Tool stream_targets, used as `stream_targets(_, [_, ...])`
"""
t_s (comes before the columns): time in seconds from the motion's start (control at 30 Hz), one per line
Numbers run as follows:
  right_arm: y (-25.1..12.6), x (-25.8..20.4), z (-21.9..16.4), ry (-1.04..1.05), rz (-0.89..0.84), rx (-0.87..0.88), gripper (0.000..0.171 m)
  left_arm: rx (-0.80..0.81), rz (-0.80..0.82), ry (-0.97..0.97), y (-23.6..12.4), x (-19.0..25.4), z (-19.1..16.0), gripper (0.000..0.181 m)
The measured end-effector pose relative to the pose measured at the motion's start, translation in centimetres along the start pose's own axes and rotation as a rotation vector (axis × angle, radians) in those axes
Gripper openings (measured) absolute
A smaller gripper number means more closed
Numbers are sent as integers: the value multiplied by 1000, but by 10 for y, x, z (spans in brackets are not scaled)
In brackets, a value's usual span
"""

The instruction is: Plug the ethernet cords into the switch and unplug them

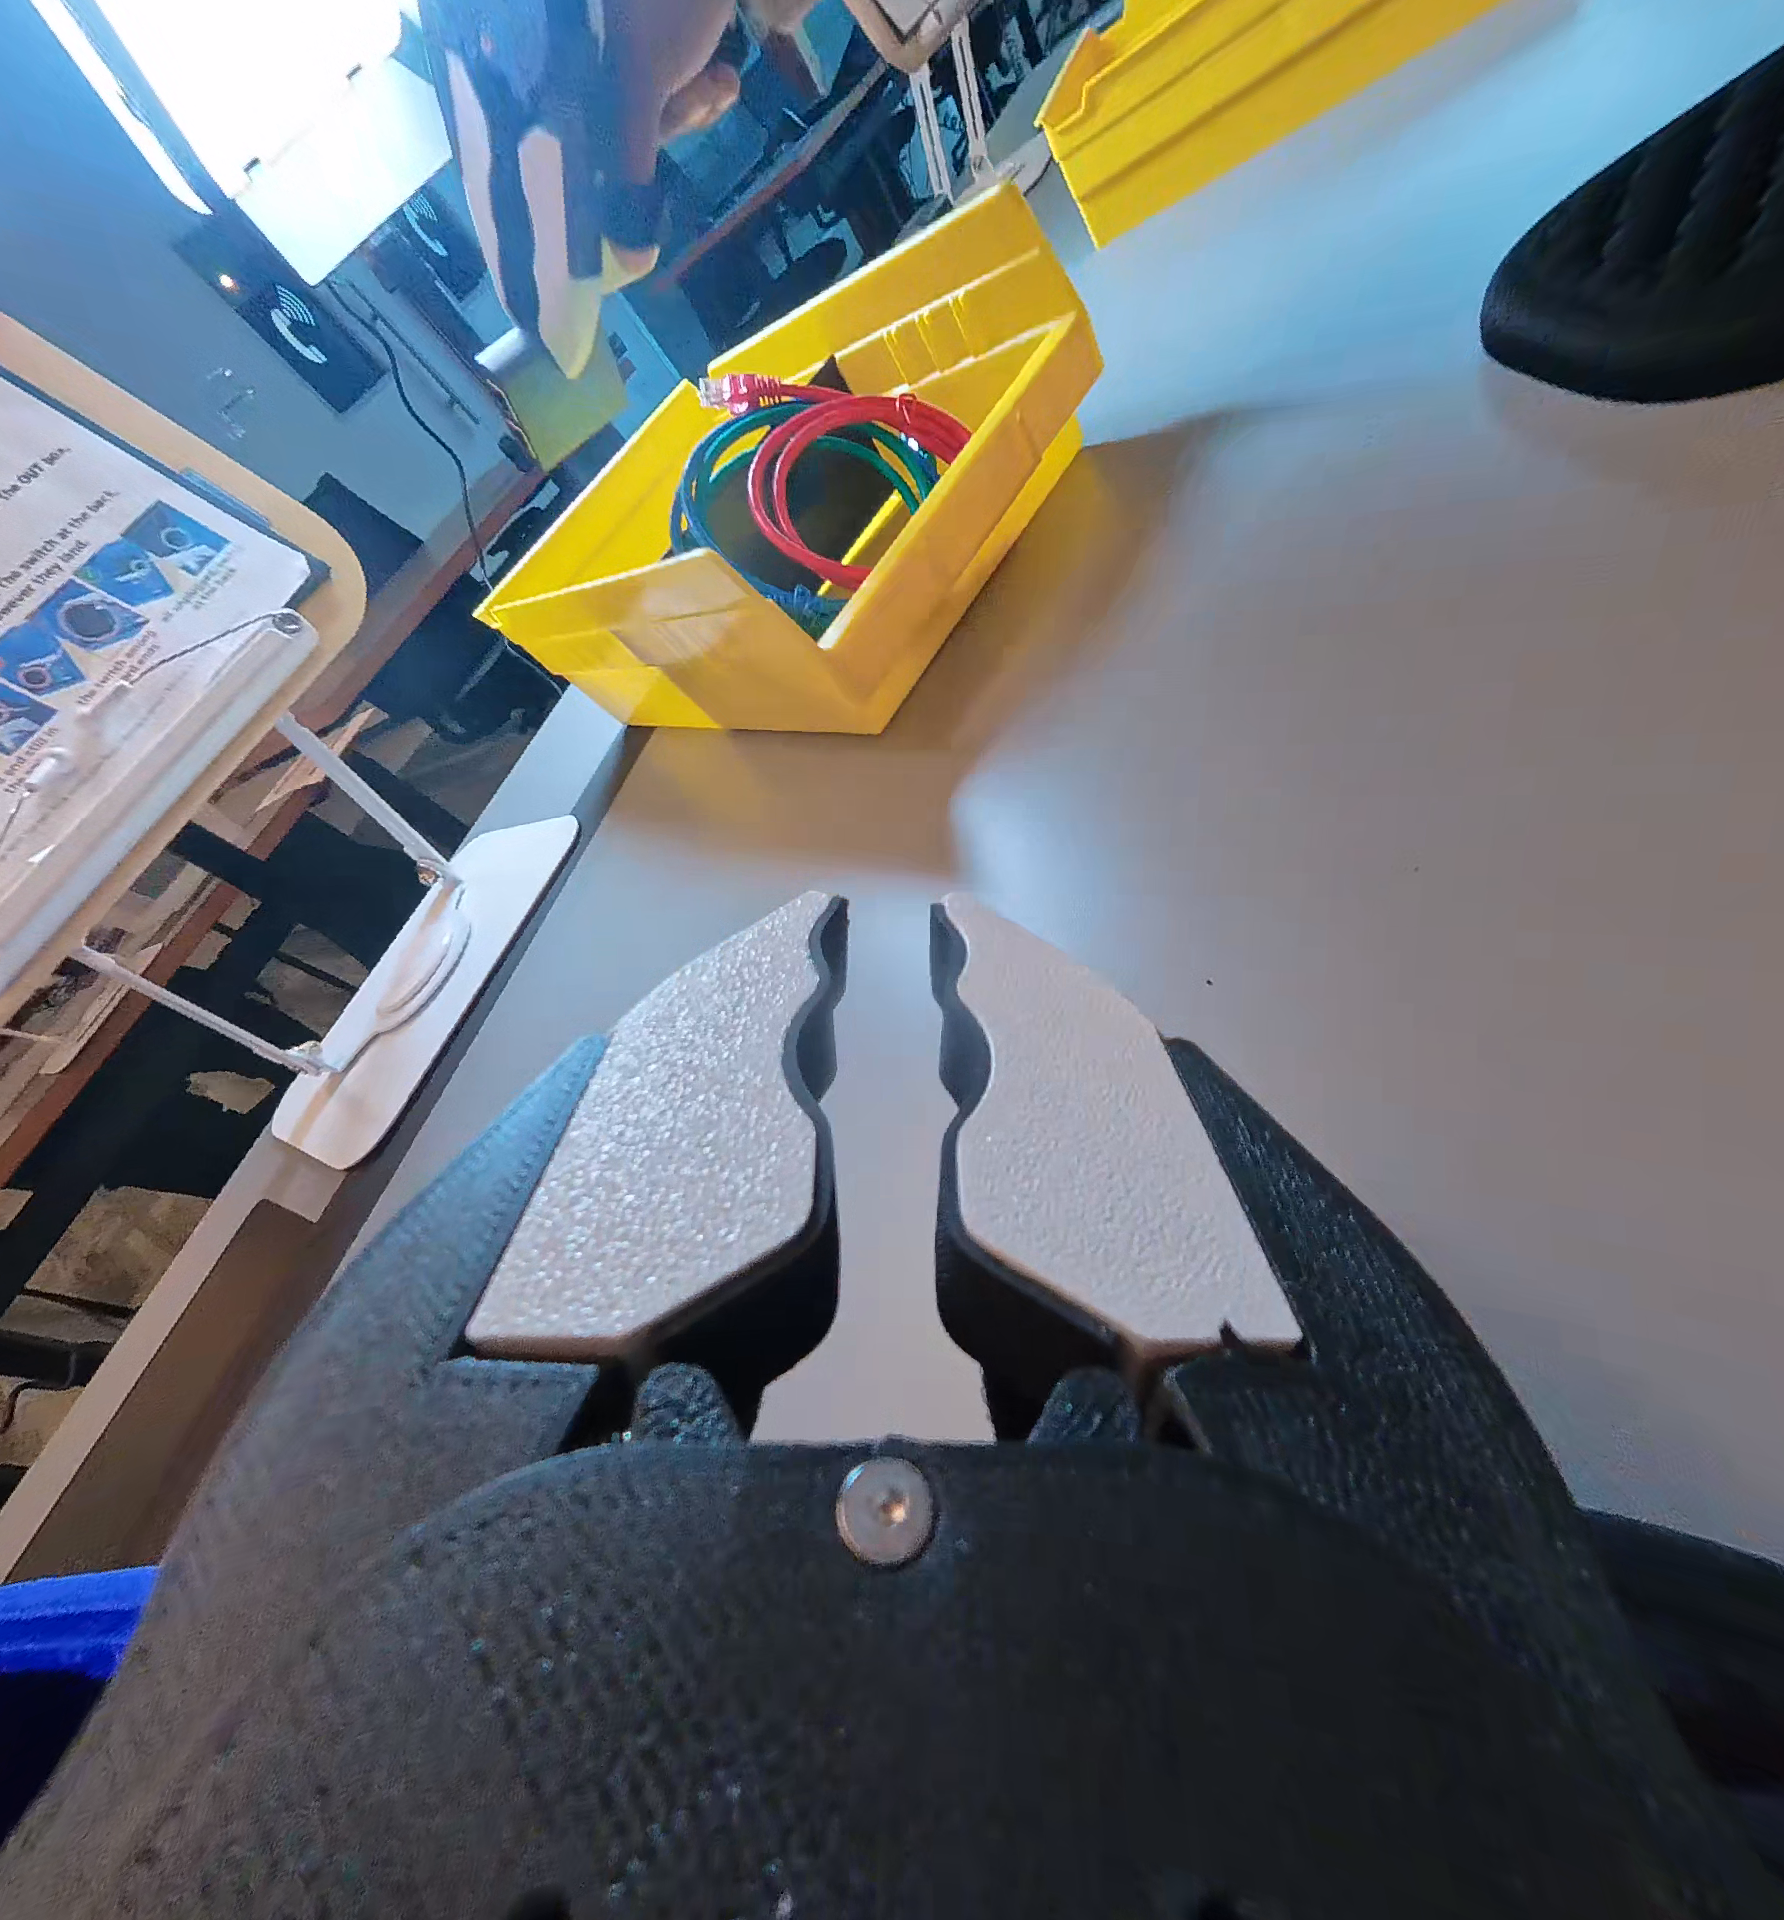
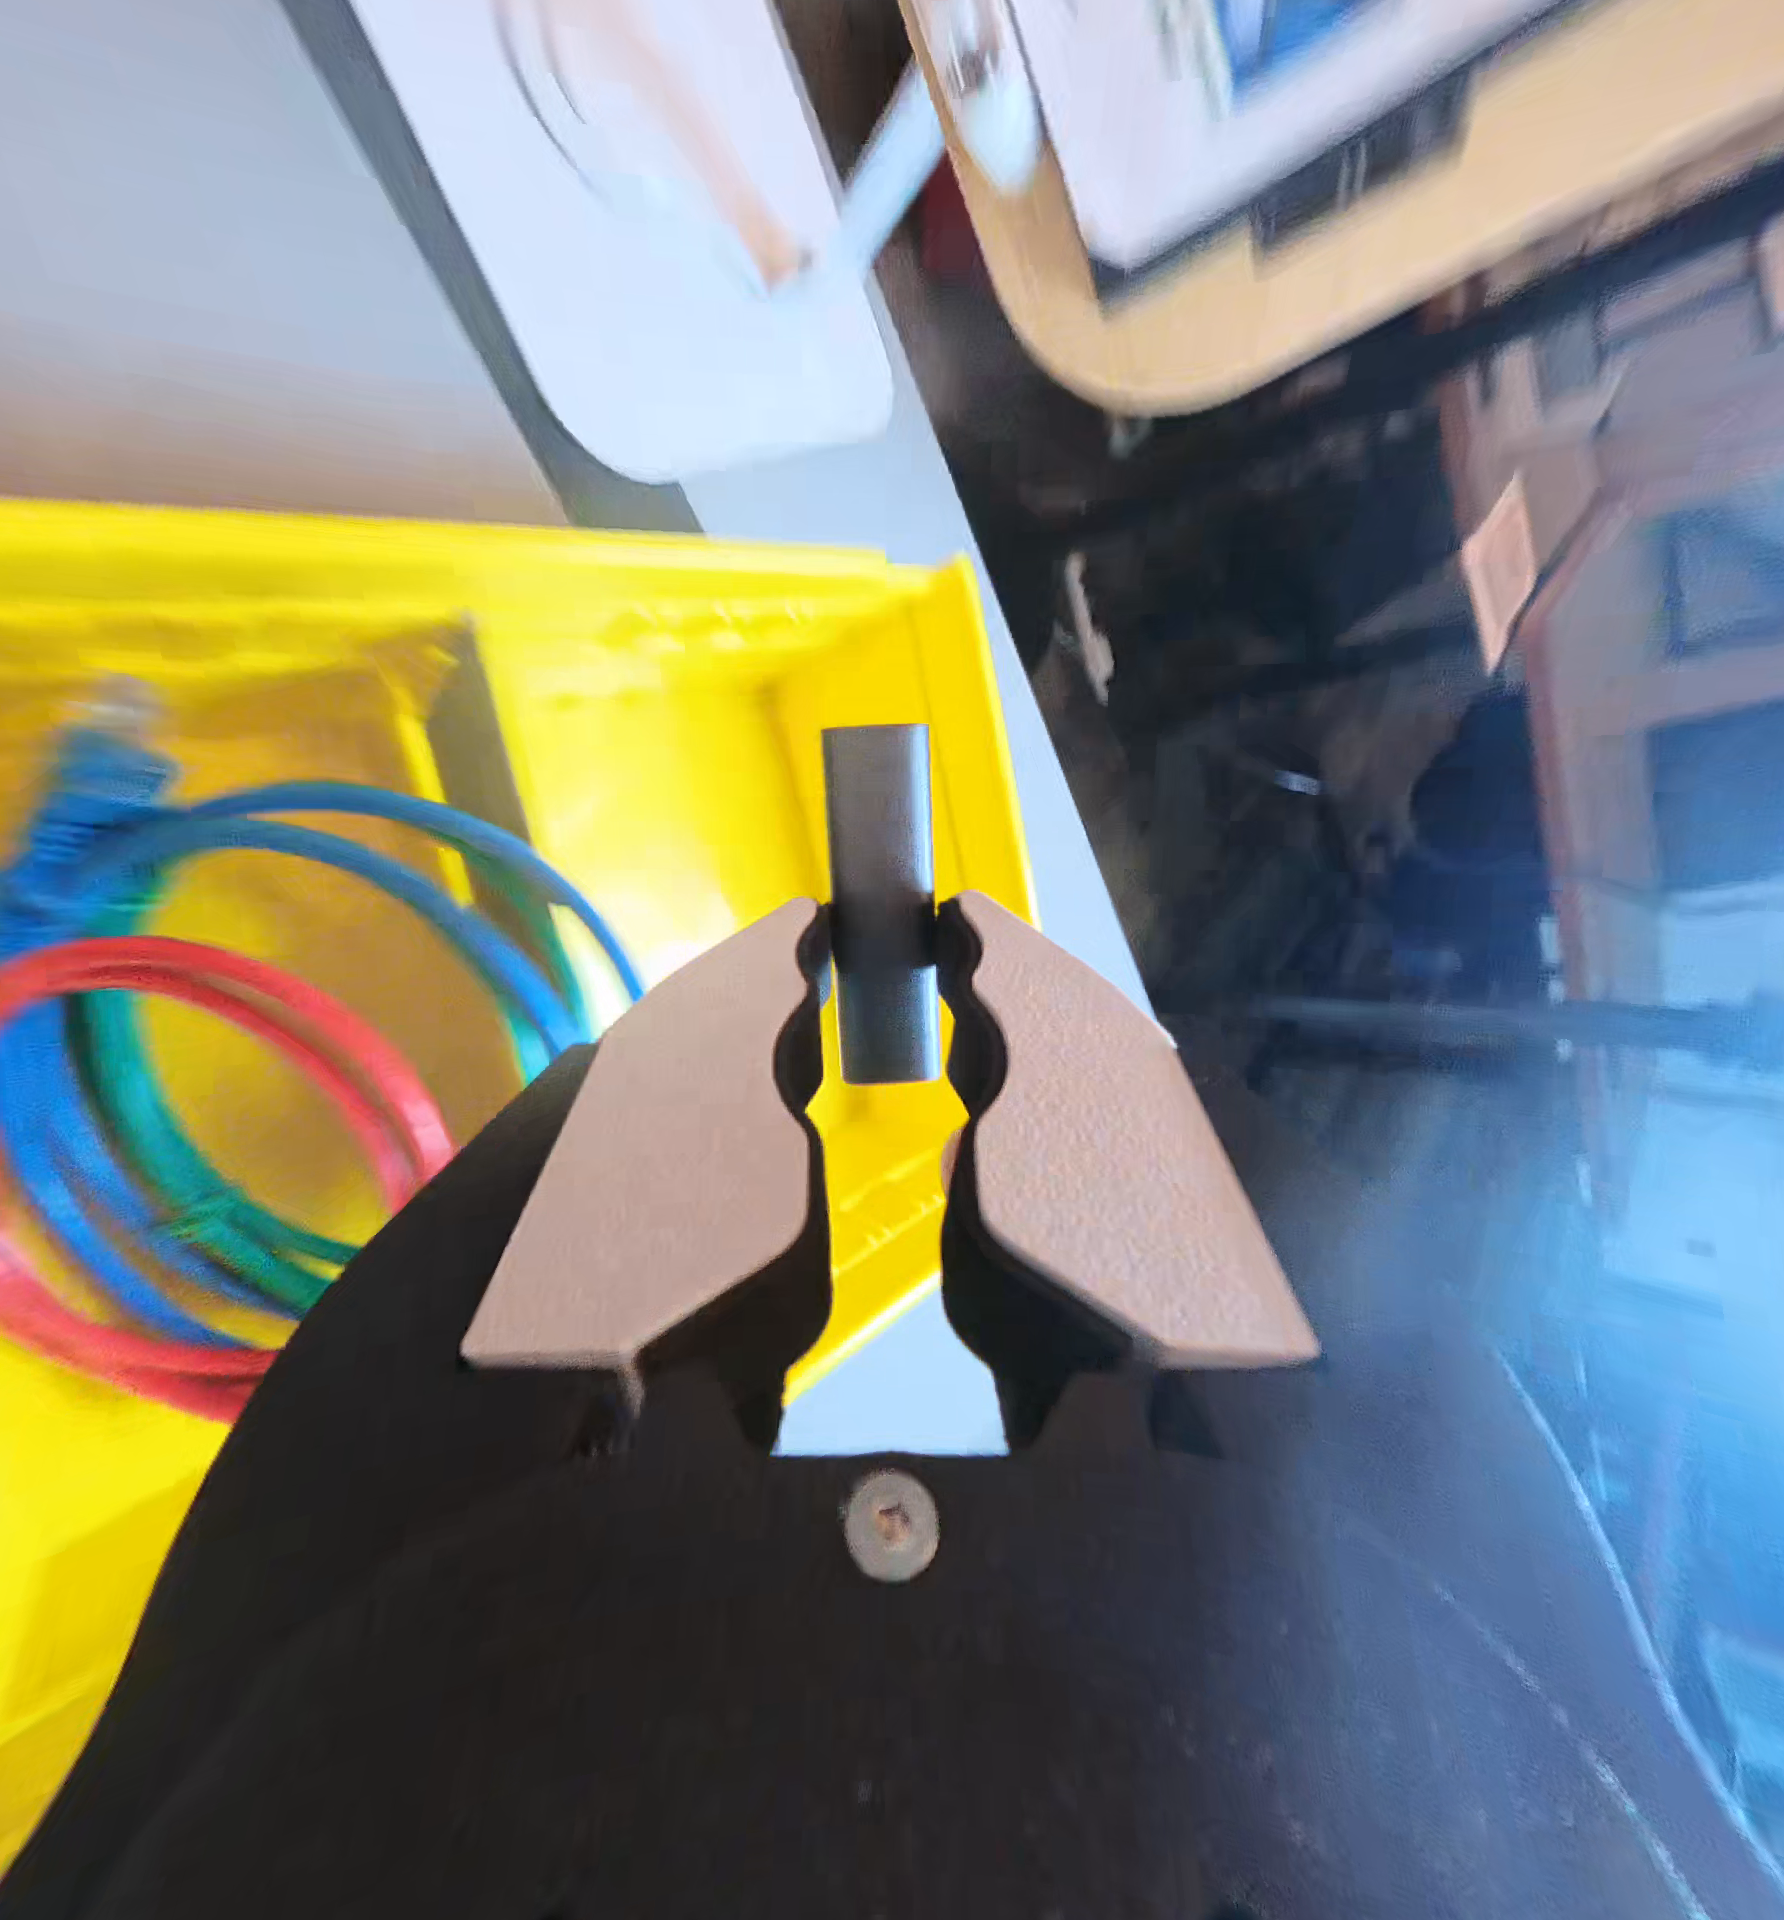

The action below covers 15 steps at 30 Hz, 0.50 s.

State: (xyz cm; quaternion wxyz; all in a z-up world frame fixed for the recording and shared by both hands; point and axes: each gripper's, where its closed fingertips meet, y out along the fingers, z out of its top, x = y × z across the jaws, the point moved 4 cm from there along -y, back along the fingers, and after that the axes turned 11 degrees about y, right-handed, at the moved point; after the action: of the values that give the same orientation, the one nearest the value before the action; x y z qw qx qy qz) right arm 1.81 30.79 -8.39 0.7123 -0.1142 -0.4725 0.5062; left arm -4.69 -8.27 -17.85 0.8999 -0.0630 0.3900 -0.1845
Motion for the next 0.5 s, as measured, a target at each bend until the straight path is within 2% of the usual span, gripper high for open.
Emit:
stream_targets(0.1, [46, 21, -26, 24, -24, -153, 20, -20, -9, 2, 3, 3, -6, 14])
stream_targets(0.23, [91, 14, -39, 19, 66, -238, 20, -31, -42, -8, 8, 9, -11, 14])
stream_targets(0.4, [130, -6, -55, -68, 158, -321, 20, -28, -70, -2, 10, 14, -10, 13])
stream_targets(0.5, [137, -13, -62, -89, 200, -315, 23, -21, -75, -7, 9, 15, -9, 13])
